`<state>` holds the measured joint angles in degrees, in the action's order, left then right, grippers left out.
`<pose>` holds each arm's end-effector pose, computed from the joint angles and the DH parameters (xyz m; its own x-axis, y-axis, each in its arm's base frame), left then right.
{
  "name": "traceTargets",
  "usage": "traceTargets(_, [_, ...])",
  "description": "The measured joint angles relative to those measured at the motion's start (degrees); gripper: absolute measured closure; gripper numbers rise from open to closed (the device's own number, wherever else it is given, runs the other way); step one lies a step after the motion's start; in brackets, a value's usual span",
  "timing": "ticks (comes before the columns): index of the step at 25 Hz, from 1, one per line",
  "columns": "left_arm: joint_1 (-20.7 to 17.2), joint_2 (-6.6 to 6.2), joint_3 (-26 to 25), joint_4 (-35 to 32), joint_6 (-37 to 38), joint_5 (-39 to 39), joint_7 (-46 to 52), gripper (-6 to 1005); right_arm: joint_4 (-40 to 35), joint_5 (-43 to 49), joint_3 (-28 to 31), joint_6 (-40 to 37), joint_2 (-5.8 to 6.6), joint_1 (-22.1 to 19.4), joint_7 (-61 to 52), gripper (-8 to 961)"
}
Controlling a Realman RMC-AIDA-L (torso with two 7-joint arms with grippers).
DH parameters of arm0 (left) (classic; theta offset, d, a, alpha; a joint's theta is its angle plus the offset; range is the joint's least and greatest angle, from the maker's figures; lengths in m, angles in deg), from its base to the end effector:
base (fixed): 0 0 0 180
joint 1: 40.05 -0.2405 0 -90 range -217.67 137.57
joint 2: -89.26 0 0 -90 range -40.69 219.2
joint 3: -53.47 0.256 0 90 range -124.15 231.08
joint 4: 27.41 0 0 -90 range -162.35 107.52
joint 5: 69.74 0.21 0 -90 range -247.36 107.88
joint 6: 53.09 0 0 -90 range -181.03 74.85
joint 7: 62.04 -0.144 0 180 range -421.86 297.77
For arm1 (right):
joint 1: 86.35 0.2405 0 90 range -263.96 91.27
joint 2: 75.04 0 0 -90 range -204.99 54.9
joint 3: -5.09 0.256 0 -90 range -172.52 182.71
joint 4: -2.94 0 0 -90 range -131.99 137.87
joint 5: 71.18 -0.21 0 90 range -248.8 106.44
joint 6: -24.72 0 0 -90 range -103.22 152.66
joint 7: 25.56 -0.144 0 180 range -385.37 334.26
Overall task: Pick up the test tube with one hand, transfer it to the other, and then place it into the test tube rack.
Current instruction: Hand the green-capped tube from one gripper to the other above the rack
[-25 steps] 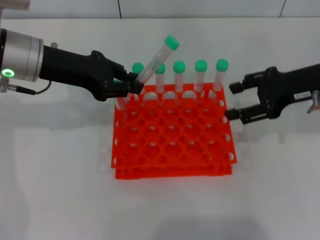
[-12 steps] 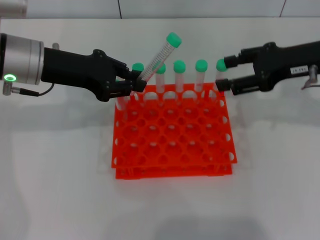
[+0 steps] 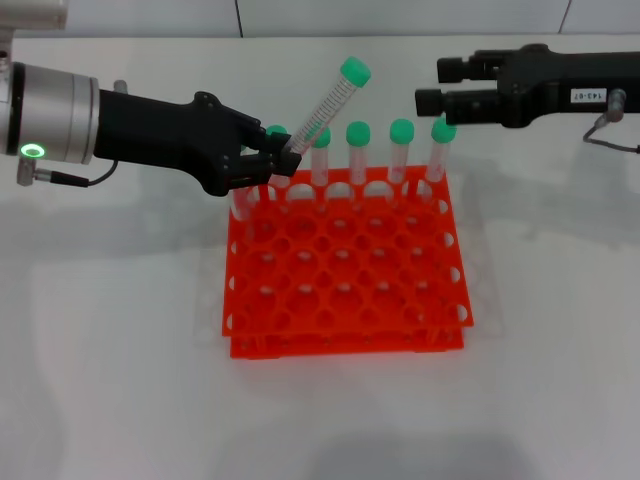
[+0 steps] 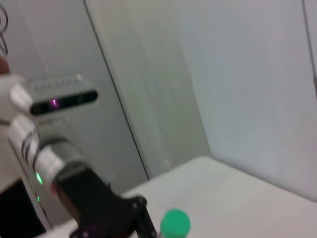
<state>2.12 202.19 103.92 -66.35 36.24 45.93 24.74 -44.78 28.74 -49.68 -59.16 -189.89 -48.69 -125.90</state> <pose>-0.2013 0.3818 0.0187 0.9191 0.2308 0.3194 0.2733 -0.9573 -0.0947 0.1718 0.3902 0.0356 0.7660 -0.3298 -0.5518 -0.4514 -0.8871 -0.0965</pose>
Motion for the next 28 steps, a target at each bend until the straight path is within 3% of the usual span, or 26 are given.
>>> traceTargets(14, [0.84, 0.2, 0.25, 0.12, -1.16, -0.02, -0.31, 757, 16.83, -18.87, -2.93, 1.39, -1.12, 0.29, 8.81, 260])
traceTargets(28, [1.33, 0.7, 0.26, 0.14, -1.37, 0.21, -0.39, 749, 22.47, -41.76, -21.2, 5.6, -1.35, -0.23, 20.44, 265])
